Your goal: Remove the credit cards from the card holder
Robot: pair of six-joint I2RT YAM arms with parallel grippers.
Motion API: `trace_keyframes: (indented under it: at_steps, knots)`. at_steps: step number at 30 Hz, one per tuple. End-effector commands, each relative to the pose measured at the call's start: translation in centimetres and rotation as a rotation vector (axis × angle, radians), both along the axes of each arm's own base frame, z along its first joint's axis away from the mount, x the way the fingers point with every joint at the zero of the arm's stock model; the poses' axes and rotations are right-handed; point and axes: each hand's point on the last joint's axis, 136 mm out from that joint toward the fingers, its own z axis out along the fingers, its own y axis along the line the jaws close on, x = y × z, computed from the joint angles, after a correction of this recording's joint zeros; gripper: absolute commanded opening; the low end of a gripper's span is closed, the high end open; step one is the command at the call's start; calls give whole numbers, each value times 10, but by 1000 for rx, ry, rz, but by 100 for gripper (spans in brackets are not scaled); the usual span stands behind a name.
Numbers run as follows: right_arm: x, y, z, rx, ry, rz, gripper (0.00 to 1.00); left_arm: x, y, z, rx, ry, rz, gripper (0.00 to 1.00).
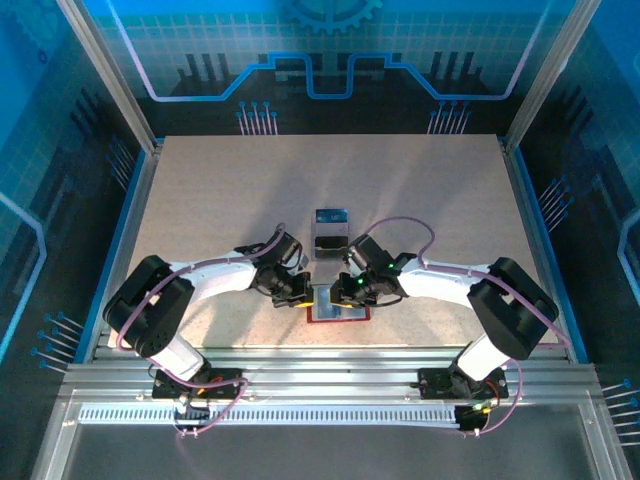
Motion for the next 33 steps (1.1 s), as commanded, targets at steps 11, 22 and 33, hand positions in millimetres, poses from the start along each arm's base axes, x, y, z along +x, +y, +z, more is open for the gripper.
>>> trace_keyframes:
  at_steps: [11,22,33]
  knots:
    - [6,-4,5,-8,-16,-3,22,-4,-17,-1,-49,44,-10,0]
    - [6,-4,2,6,-7,-3,22,-11,-9,-15,-4,70,-6,0]
    - [7,-3,-6,26,13,-5,22,-12,-6,-16,10,70,-5,0]
